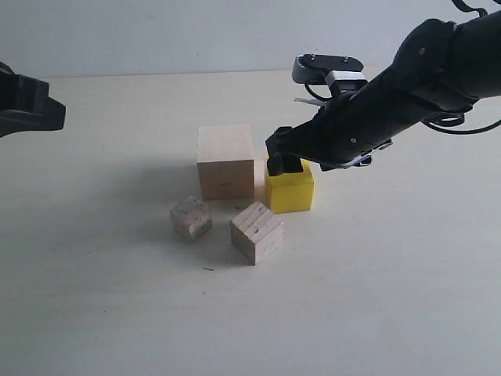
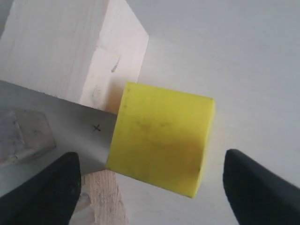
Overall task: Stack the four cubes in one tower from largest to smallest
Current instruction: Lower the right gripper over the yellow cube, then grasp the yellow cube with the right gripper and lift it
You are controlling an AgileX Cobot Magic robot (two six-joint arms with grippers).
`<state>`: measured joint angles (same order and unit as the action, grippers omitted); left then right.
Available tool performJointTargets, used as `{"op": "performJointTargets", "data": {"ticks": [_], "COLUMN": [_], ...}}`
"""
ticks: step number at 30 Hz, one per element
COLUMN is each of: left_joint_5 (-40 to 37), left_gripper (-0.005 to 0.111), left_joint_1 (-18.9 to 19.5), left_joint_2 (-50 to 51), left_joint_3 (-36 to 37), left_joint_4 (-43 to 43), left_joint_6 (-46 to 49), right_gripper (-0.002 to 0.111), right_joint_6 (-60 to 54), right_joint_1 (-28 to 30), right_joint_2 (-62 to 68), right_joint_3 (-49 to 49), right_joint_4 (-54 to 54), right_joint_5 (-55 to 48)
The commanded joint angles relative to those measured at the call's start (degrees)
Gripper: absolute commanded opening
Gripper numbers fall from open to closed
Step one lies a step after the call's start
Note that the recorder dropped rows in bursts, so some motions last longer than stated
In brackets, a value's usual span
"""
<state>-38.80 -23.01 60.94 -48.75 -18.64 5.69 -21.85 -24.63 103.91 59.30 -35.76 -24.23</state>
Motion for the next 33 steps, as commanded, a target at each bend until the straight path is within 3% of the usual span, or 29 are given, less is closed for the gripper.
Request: {"op": "performJointTargets", "data": {"ticks": [1,5,33], "left_joint_5": [1.2,1.2,2.0], "left_gripper": [0.000,0.000,0.000], "left_joint_1": [-0.4,-0.4,-0.4], "left_joint_2": [-0.5,-0.5,-0.5], "left_joint_3": [0.2,0.2,0.2], "left_joint_4": [-0.6,-0.4,-0.2], "left_joint_6": [0.0,0.0,1.0], "right_gripper": [0.083,0.088,0.088], "right_joint_6": [-2.8,-2.6,-2.1], "right_joint_1": [-0.1,-0.1,-0.1], "right_joint_2": [0.0,0.6,6.1], "right_joint_3": [1.8,1.8,1.8], "right_joint_4": [-1.7,-1.2,-4.3], "right_joint_5": [0.4,1.9,3.6]}}
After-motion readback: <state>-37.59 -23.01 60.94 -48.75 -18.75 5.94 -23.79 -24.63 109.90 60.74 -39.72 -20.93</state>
